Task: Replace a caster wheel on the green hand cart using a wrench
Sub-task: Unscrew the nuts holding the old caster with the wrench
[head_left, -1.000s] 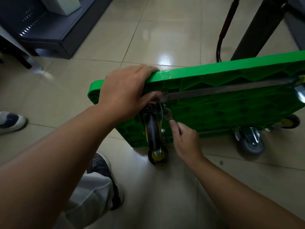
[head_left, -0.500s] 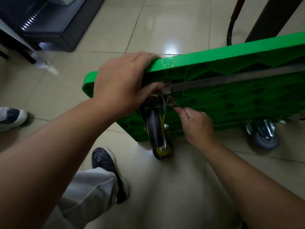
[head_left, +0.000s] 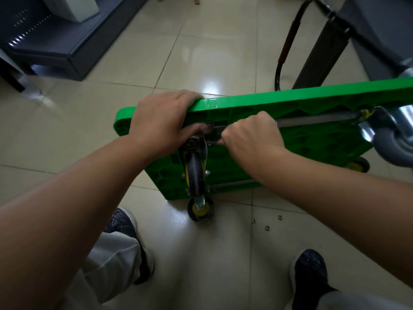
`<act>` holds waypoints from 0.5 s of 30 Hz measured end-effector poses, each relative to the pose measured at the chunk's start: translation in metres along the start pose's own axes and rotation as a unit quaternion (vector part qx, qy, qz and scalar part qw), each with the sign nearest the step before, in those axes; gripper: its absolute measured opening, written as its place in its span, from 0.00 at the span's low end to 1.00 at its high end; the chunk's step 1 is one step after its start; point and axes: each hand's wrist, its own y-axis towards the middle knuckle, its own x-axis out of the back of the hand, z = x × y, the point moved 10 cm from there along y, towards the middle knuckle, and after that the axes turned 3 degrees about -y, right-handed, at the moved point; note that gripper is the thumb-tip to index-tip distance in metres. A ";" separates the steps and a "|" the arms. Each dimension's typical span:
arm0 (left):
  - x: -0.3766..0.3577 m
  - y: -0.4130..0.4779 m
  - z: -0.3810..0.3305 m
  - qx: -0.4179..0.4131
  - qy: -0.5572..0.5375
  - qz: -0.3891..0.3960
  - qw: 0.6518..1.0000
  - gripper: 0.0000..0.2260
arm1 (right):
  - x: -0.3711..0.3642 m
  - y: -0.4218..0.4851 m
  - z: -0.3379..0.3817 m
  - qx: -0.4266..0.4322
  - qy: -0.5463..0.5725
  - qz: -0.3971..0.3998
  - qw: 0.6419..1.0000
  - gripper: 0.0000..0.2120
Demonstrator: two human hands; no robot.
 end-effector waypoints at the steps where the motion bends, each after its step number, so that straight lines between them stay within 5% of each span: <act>1: 0.000 0.000 0.000 0.000 -0.001 0.001 1.000 0.24 | 0.004 -0.001 -0.002 0.001 0.006 -0.006 1.000 0.21; 7: 0.001 0.001 0.001 0.000 0.000 -0.002 1.000 0.24 | -0.028 -0.039 -0.040 -0.083 0.205 -0.074 0.972 0.27; 10: -0.001 0.002 0.002 0.001 -0.002 0.000 1.000 0.24 | -0.087 -0.060 -0.036 -0.138 0.475 -0.093 0.864 0.22; 15: -0.001 0.001 0.002 0.005 0.001 0.000 1.000 0.25 | -0.121 -0.061 0.011 -0.190 0.621 -0.172 0.740 0.17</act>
